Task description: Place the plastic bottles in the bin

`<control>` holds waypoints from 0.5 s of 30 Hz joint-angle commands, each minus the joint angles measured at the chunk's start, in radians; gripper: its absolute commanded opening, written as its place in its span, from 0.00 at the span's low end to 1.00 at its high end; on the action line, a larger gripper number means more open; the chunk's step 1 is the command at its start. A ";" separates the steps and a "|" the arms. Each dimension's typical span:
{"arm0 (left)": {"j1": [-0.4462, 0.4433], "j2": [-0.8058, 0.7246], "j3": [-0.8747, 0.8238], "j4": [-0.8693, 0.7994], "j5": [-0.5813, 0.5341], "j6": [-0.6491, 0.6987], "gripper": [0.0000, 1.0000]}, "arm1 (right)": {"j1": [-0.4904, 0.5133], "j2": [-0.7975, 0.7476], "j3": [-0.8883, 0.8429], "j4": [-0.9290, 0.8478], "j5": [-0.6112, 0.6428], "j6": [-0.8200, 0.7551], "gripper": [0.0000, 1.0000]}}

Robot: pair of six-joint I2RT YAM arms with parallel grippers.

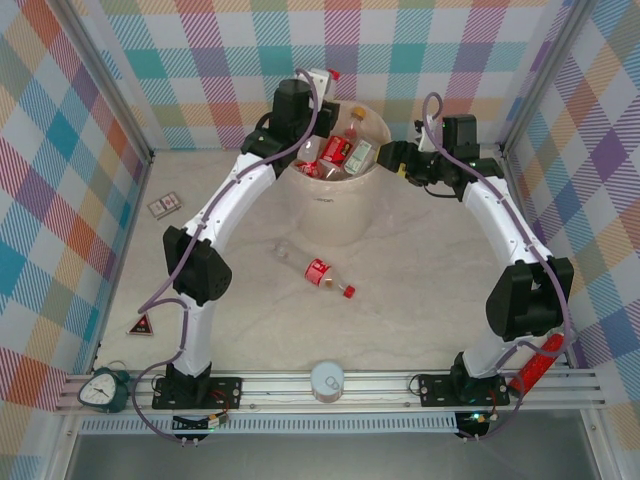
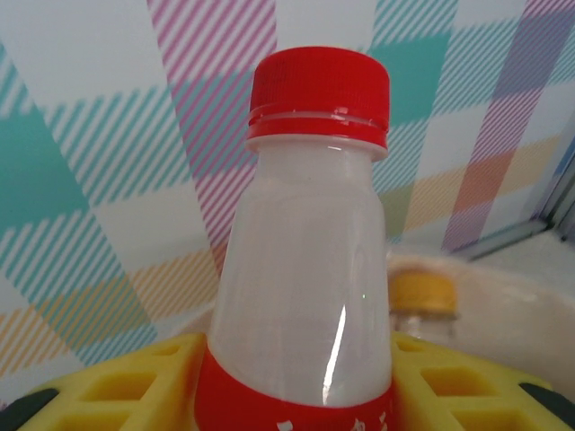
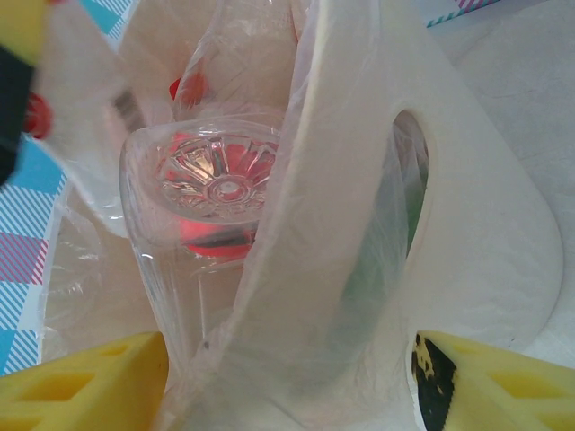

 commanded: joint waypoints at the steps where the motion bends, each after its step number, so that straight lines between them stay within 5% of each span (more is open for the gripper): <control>1: 0.019 0.007 0.007 -0.066 0.053 -0.025 0.47 | 0.007 0.001 0.035 -0.012 -0.018 -0.027 0.72; 8: 0.020 -0.006 -0.012 -0.108 0.118 -0.025 0.79 | 0.007 0.010 0.042 -0.014 -0.022 -0.026 0.72; 15: 0.020 -0.021 0.016 -0.100 0.141 -0.051 0.77 | 0.008 0.009 0.049 -0.016 -0.020 -0.021 0.72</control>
